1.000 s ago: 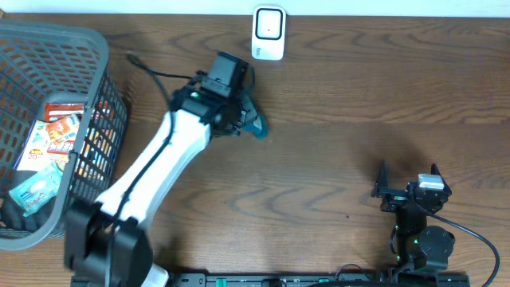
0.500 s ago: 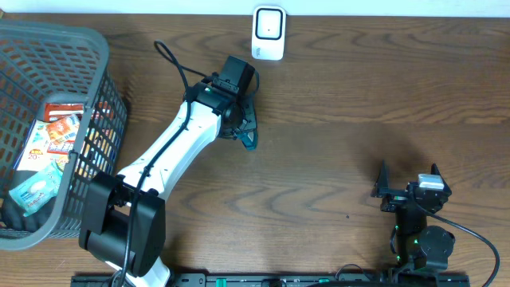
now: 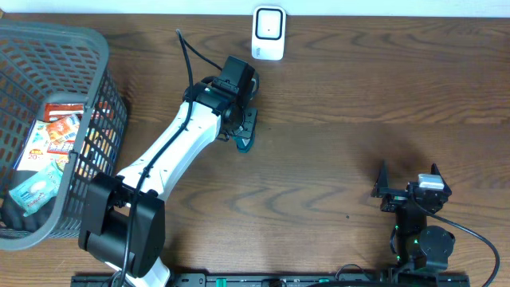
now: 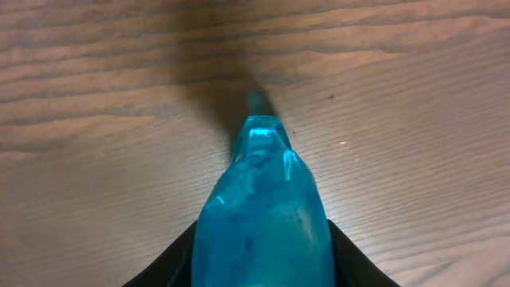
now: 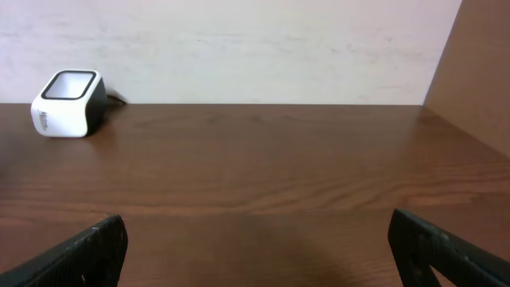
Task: Scan the item barcode
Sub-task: 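Carry the teal bottle toward the scanner and hold it there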
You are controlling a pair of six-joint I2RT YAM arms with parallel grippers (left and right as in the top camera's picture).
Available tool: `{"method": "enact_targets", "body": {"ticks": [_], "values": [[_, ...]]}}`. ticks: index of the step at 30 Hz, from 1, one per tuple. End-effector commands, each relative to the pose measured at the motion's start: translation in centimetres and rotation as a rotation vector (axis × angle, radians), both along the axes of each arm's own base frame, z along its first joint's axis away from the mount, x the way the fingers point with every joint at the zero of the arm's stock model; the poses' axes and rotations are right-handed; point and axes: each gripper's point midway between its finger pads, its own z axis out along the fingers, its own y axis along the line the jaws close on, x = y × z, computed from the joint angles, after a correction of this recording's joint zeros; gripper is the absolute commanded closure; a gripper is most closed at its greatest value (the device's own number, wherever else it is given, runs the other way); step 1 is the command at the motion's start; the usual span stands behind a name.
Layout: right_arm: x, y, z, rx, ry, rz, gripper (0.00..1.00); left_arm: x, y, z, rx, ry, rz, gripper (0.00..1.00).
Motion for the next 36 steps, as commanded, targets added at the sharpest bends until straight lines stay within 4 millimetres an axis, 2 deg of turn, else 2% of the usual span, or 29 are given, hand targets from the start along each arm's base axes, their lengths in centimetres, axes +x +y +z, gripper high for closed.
{"method": "enact_targets", "body": {"ticks": [1,6,11,13,21,22,24,27,30,36], "values": [[0.0,-0.1,-0.1,-0.012,0.002,-0.004,0.01,0.2,0.4,0.0,0.033,-0.013,-0.045,0.78],[0.0,-0.1,-0.1,-0.012,0.003,-0.004,0.01,-0.1,0.5,-0.3,0.047,-0.008,-0.079,0.78],[0.0,-0.1,-0.1,-0.012,0.002,-0.004,0.01,-0.8,0.7,-0.5,0.094,-0.001,-0.211,0.77],[0.0,-0.1,-0.1,-0.012,0.003,-0.004,0.01,-1.2,0.8,-0.7,0.108,0.009,-0.245,0.73],[0.0,-0.1,-0.1,-0.012,0.002,-0.004,0.01,-1.9,1.1,-0.9,0.132,0.032,-0.3,0.69],[0.0,-0.1,-0.1,-0.012,0.003,-0.004,0.01,-2.0,1.2,-0.9,0.134,0.032,-0.306,0.66],[0.0,-0.1,-0.1,-0.012,0.002,-0.004,0.01,-2.0,1.2,-0.8,0.135,0.033,-0.307,0.44],[0.0,-0.1,-0.1,-0.012,0.003,-0.004,0.01,-2.2,1.2,-0.3,0.133,0.033,-0.305,0.23],[0.0,-0.1,-0.1,-0.012,0.003,-0.004,0.01,-2.3,1.3,1.0,0.128,0.025,-0.298,0.07],[0.0,-0.1,-0.1,-0.012,0.003,-0.004,0.01,-2.6,1.3,5.4,0.098,-0.039,-0.276,0.03]]}}
